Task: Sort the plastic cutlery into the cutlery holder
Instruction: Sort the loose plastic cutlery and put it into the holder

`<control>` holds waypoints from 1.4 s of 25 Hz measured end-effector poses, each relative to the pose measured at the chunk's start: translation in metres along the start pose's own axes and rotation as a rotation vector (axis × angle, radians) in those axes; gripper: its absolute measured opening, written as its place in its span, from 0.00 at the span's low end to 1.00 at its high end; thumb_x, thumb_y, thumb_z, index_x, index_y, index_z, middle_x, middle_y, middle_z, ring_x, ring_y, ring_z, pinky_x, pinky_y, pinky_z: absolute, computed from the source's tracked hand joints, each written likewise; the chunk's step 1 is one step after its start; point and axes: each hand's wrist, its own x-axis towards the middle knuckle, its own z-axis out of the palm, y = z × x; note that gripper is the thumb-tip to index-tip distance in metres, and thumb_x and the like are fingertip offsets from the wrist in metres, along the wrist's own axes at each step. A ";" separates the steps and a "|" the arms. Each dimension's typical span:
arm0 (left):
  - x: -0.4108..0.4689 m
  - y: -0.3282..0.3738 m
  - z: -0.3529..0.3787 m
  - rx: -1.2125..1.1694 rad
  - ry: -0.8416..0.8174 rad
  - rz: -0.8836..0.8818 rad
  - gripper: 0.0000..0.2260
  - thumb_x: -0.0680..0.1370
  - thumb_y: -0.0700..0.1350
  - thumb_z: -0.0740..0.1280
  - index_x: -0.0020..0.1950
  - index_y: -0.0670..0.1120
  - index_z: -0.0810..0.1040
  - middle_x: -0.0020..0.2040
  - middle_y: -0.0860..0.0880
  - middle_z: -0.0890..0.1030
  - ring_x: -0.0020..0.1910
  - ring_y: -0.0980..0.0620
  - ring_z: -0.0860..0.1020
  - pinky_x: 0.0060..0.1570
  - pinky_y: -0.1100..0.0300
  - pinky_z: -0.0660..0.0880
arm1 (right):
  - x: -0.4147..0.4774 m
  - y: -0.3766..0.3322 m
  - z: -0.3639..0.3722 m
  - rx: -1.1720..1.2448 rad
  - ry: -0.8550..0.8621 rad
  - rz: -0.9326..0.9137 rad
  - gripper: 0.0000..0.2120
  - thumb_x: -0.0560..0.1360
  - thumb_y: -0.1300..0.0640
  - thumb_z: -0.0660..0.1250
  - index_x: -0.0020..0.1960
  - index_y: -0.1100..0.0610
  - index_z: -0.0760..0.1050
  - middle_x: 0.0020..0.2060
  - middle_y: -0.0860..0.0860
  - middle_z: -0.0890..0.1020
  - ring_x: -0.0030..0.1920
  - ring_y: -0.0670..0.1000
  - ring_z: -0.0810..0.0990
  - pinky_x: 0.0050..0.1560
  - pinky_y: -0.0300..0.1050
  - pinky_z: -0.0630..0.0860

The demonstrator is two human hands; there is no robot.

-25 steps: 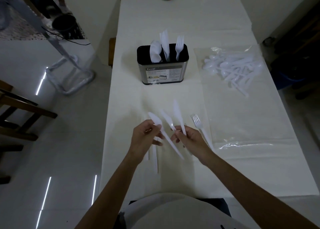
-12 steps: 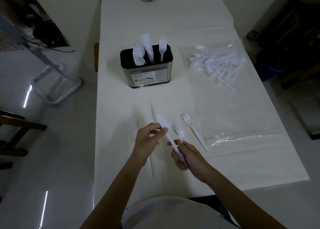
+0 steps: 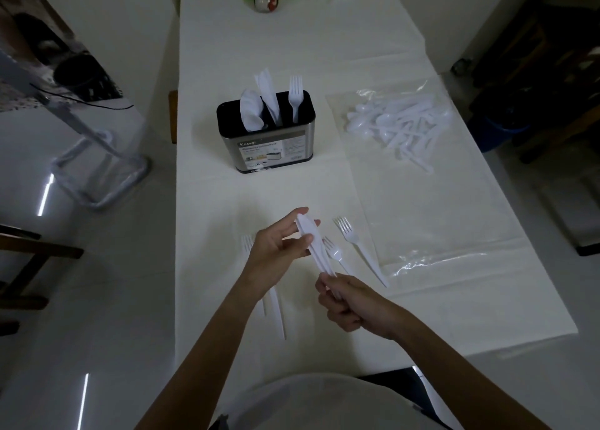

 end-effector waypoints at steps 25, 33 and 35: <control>0.062 0.058 -0.032 0.114 -0.057 0.173 0.26 0.71 0.34 0.73 0.63 0.56 0.74 0.59 0.46 0.80 0.52 0.51 0.82 0.54 0.61 0.77 | 0.044 -0.114 -0.038 -0.518 0.148 -0.171 0.15 0.74 0.56 0.69 0.49 0.71 0.78 0.30 0.55 0.82 0.31 0.48 0.82 0.35 0.36 0.77; 0.121 0.081 -0.094 0.078 0.587 0.263 0.20 0.82 0.48 0.57 0.74 0.48 0.64 0.73 0.53 0.66 0.71 0.58 0.64 0.67 0.67 0.59 | 0.083 -0.252 -0.036 -0.299 0.520 -0.753 0.08 0.75 0.61 0.68 0.47 0.68 0.79 0.29 0.56 0.79 0.26 0.45 0.79 0.31 0.37 0.78; 0.136 0.070 -0.100 0.050 0.589 0.185 0.20 0.83 0.48 0.55 0.75 0.48 0.61 0.75 0.52 0.63 0.73 0.56 0.62 0.66 0.67 0.58 | 0.102 -0.266 -0.035 -0.296 0.573 -0.825 0.07 0.75 0.60 0.68 0.46 0.65 0.79 0.29 0.56 0.79 0.27 0.45 0.80 0.33 0.38 0.79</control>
